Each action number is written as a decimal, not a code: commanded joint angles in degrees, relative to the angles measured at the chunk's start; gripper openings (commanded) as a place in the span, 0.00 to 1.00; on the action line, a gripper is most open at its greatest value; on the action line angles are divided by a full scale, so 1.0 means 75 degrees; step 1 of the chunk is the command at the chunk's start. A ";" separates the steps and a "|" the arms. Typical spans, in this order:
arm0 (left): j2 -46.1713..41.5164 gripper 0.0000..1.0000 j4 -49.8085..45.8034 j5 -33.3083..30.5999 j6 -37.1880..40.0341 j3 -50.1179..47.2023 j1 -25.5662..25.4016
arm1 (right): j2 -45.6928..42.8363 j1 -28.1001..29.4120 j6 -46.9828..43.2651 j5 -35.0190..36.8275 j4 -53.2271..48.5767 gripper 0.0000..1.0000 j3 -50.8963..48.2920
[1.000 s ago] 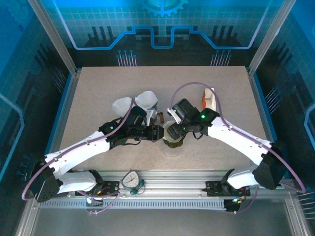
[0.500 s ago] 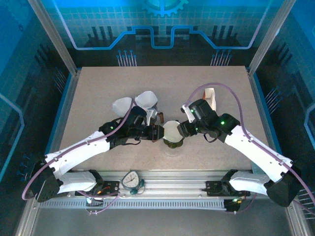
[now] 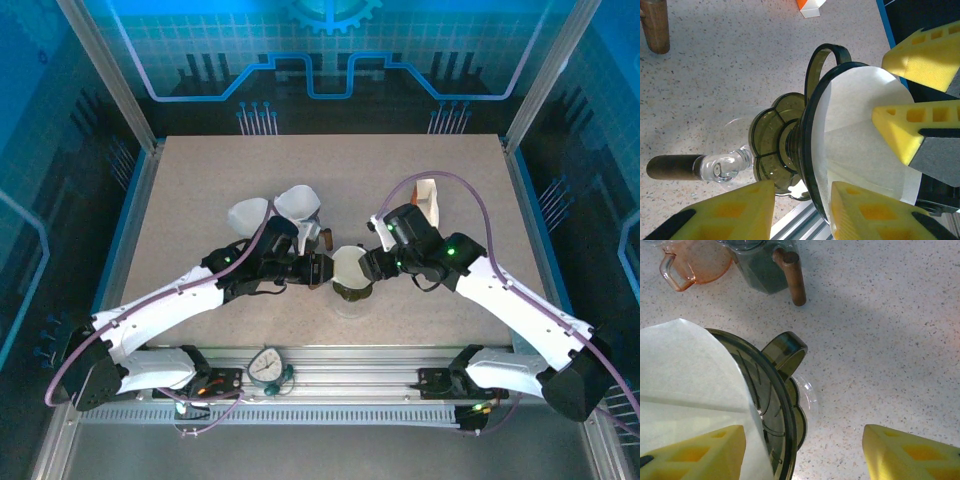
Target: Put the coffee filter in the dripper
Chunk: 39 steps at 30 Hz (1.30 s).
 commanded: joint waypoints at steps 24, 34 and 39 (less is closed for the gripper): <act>0.0109 0.37 0.0059 0.0038 -0.0051 -0.0102 0.0005 | -0.0596 0.0151 0.0000 0.0639 -0.0038 0.54 0.0072; 0.0122 0.37 0.0089 0.0046 -0.0066 -0.0117 0.0005 | -0.0416 0.0328 -0.0220 0.0542 -0.0245 0.33 0.0387; 0.0144 0.37 0.0105 0.0061 -0.0057 -0.0125 0.0004 | -0.0275 0.0494 -0.0266 0.0586 -0.0255 0.23 0.0411</act>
